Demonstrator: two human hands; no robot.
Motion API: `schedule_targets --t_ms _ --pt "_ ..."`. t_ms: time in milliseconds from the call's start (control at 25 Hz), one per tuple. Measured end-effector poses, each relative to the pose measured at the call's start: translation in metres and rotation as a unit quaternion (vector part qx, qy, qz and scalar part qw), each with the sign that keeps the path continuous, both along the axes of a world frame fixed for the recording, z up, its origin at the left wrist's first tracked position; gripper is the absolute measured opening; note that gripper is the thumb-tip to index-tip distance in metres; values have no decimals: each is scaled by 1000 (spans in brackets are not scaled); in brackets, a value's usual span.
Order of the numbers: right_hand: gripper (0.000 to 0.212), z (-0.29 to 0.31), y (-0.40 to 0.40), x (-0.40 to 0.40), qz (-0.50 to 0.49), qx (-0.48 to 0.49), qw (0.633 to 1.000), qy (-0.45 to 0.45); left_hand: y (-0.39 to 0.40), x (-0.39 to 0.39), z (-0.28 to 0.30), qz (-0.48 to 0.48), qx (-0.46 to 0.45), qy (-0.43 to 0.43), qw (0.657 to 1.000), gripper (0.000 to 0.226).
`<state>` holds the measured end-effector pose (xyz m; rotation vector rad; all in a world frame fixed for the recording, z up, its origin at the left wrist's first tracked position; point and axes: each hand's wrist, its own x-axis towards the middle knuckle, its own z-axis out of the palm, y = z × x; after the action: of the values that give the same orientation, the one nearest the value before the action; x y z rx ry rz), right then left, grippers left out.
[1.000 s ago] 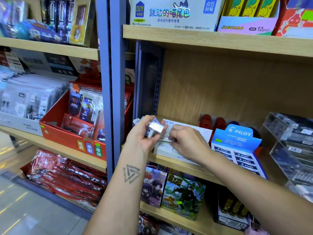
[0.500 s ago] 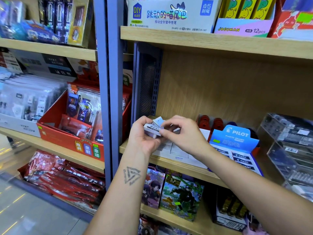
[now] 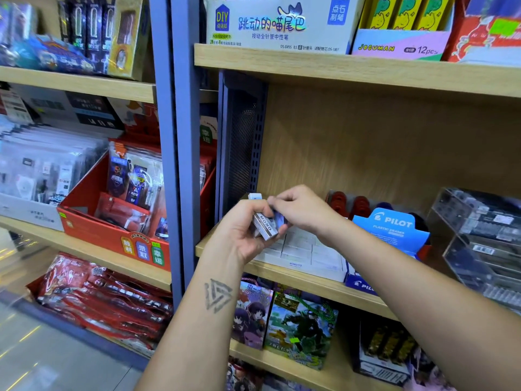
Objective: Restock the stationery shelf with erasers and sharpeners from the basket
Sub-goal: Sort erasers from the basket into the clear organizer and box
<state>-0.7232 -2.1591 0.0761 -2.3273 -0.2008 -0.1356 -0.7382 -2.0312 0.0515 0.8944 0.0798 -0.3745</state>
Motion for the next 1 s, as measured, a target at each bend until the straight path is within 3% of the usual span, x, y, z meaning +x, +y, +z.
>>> schedule_targets --t_ms 160,360,440,560,680,800,920,1000 --pt "17 2 1 -1 -28 119 991 51 8 -2 0 -53 22 -5 998 29" --pt "11 -2 -6 7 -75 348 934 -26 10 3 -4 -12 18 22 1000 25" --pt "11 -4 -10 4 -62 321 944 -48 13 5 -4 9 45 20 999 23" --pt "37 -14 -16 -6 -25 275 961 -21 17 6 -4 35 97 8 995 27" --pt "33 -27 -19 -14 16 195 981 -1 18 6 -4 74 140 -9 987 25" --pt "24 -37 -24 -13 -12 83 996 -20 18 7 -2 122 167 -33 978 17" --pt "28 -39 -22 -12 -13 -24 997 -71 19 9 -5 157 163 -40 973 19" --pt "25 -39 -18 -13 13 -42 997 -64 20 9 -5 175 165 -41 970 20"
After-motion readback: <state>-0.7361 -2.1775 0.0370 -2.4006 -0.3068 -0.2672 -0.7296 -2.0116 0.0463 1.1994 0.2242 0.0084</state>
